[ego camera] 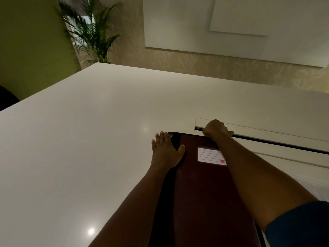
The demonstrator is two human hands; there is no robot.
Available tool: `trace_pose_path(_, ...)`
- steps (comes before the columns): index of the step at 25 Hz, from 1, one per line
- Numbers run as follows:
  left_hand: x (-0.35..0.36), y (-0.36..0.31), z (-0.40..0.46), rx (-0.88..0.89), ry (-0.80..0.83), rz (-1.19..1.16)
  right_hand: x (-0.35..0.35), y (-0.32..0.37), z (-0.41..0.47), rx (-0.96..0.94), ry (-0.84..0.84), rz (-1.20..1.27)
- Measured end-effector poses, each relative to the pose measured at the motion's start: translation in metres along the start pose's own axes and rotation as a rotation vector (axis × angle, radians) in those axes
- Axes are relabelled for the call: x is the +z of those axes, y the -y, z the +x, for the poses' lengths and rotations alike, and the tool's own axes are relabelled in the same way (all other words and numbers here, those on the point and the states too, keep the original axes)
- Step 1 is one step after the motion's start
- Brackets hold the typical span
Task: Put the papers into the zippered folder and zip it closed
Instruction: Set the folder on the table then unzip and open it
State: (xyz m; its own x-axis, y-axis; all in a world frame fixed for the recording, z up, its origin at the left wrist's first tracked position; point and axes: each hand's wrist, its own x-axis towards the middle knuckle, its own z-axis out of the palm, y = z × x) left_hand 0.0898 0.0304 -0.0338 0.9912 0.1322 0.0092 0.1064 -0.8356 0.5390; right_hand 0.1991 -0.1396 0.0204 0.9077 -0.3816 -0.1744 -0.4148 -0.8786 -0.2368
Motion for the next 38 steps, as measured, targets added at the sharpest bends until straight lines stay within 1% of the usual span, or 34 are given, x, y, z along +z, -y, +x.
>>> trace_pose_path(4,0.002,0.003,0.004,0.004,-0.004,0.037,-0.016,-0.056,0.01,0.051,-0.045,0.02)
trace_pose_path(7,0.001,0.002,0.006,0.001,-0.01,0.058,-0.025,-0.092,0.015,0.099,-0.02,0.125)
trace_pose_path(10,0.002,0.003,0.007,0.005,-0.02,0.092,-0.023,-0.107,0.006,0.105,-0.015,0.26)
trace_pose_path(11,0.002,0.003,0.007,0.007,-0.021,0.09,-0.022,-0.112,0.002,0.072,-0.033,0.315)
trace_pose_path(13,0.002,0.003,0.007,0.014,-0.025,0.088,-0.022,-0.126,-0.002,-0.056,-0.056,0.37)
trace_pose_path(17,0.003,0.003,0.008,0.022,-0.036,0.097,-0.017,-0.147,-0.007,-0.39,-0.116,0.316)
trace_pose_path(20,0.004,0.003,0.008,0.03,-0.042,0.099,-0.017,-0.147,-0.006,-0.563,-0.079,0.226)
trace_pose_path(22,0.004,0.004,0.008,0.035,-0.044,0.094,-0.02,-0.147,-0.004,-0.643,-0.032,0.233)
trace_pose_path(24,0.004,0.004,0.008,0.034,-0.045,0.091,-0.024,-0.148,-0.003,-0.65,-0.025,0.259)
trace_pose_path(27,0.004,0.003,0.008,0.032,-0.05,0.086,-0.022,-0.152,0.001,-0.609,-0.079,0.236)
trace_pose_path(31,0.004,0.004,0.008,0.035,-0.058,0.083,-0.015,-0.154,0.003,-0.563,-0.139,0.301)
trace_pose_path(38,0.001,0.003,0.006,0.034,-0.037,0.061,-0.009,-0.163,-0.018,-0.509,-0.218,0.295)
